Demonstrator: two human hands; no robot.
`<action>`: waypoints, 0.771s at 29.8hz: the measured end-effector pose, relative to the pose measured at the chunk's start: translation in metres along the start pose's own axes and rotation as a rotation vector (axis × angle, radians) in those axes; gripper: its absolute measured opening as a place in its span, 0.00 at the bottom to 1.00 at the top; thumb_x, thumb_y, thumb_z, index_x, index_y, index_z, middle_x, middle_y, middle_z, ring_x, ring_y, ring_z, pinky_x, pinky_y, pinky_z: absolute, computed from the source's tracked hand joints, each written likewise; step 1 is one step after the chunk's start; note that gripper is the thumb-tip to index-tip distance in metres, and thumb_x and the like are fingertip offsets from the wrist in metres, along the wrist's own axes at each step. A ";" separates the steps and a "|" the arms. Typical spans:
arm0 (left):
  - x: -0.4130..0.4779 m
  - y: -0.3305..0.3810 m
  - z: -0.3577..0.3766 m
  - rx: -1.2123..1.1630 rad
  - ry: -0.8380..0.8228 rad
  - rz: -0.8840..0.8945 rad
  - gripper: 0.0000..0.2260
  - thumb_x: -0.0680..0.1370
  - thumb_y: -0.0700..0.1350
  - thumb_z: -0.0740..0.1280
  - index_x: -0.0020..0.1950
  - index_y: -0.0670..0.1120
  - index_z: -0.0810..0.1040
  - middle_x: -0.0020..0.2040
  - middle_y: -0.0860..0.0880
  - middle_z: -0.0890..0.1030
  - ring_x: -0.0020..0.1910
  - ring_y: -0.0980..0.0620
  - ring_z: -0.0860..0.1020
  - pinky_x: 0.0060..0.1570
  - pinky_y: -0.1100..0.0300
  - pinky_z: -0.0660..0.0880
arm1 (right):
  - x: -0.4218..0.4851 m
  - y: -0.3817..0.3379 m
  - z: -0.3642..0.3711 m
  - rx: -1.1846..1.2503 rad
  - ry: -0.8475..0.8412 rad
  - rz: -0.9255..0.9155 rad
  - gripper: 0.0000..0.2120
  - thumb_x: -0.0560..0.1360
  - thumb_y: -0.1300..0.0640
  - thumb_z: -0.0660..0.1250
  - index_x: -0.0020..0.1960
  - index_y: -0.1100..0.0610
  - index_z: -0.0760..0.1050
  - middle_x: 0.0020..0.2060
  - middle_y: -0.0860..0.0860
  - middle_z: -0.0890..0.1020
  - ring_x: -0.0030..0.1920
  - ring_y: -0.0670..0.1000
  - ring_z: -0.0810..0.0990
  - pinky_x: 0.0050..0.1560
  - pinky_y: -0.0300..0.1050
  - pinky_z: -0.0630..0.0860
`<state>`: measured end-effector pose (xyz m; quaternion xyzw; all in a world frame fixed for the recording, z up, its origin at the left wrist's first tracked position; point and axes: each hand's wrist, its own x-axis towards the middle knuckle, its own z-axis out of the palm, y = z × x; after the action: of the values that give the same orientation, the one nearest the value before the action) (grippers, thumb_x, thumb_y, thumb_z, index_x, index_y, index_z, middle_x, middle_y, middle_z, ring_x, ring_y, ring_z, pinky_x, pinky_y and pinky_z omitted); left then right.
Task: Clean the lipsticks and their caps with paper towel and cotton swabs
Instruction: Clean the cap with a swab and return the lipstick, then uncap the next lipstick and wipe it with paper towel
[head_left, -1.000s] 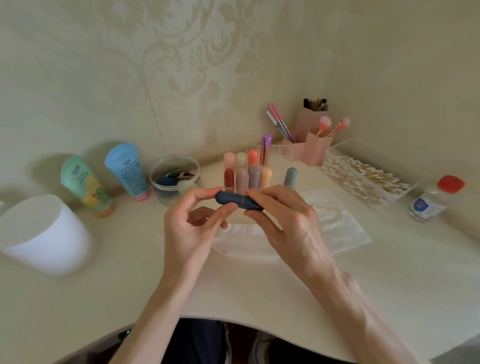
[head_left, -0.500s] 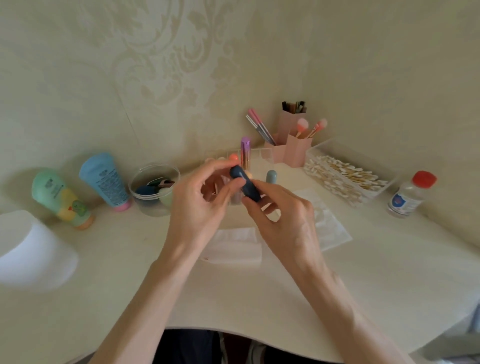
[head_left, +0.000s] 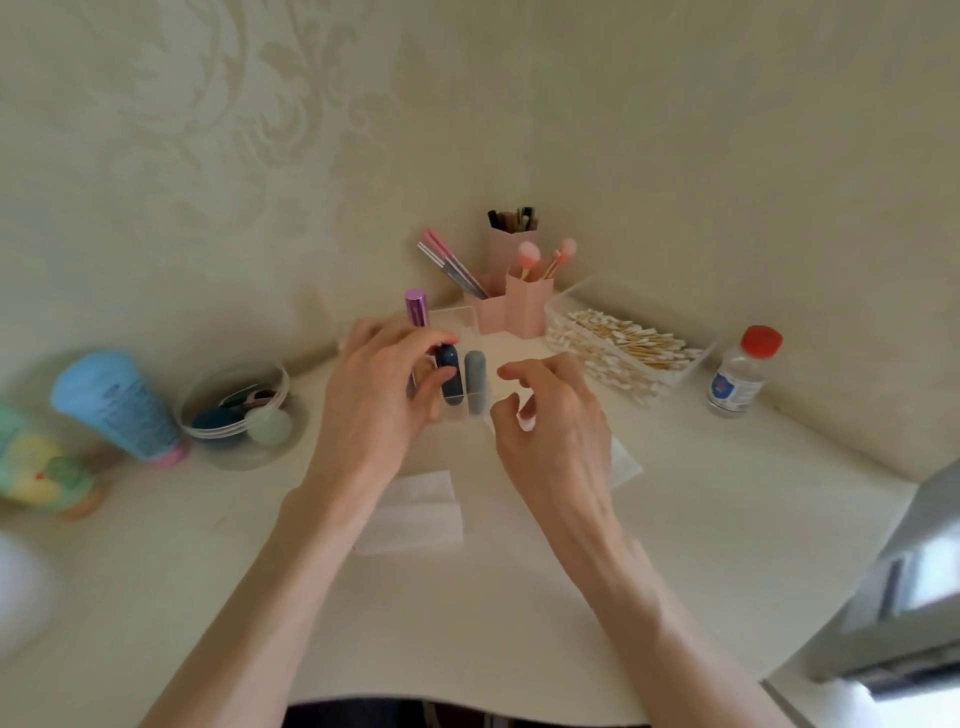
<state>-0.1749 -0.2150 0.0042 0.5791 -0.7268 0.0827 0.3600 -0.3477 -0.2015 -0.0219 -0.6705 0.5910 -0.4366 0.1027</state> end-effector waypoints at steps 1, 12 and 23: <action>0.000 -0.002 0.002 0.010 -0.010 0.006 0.14 0.75 0.46 0.77 0.60 0.50 0.84 0.52 0.52 0.84 0.52 0.49 0.72 0.49 0.58 0.68 | 0.000 0.000 0.000 -0.003 -0.006 0.004 0.13 0.78 0.58 0.68 0.61 0.51 0.82 0.56 0.49 0.78 0.43 0.59 0.81 0.46 0.55 0.79; -0.007 -0.007 0.004 0.152 -0.056 0.074 0.19 0.74 0.46 0.77 0.65 0.49 0.83 0.52 0.49 0.86 0.58 0.41 0.77 0.54 0.43 0.75 | 0.000 0.000 -0.003 -0.002 -0.018 0.010 0.12 0.79 0.58 0.68 0.61 0.52 0.83 0.56 0.50 0.79 0.44 0.56 0.81 0.48 0.54 0.79; -0.002 -0.002 -0.018 0.037 0.077 0.009 0.13 0.75 0.50 0.77 0.57 0.47 0.85 0.49 0.50 0.86 0.51 0.45 0.77 0.49 0.49 0.74 | -0.003 -0.003 0.003 0.159 -0.029 -0.116 0.12 0.78 0.57 0.72 0.61 0.52 0.83 0.52 0.46 0.79 0.44 0.49 0.80 0.46 0.45 0.76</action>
<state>-0.1647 -0.2041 0.0155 0.5790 -0.7131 0.1200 0.3767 -0.3435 -0.1991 -0.0231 -0.6996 0.5132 -0.4776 0.1384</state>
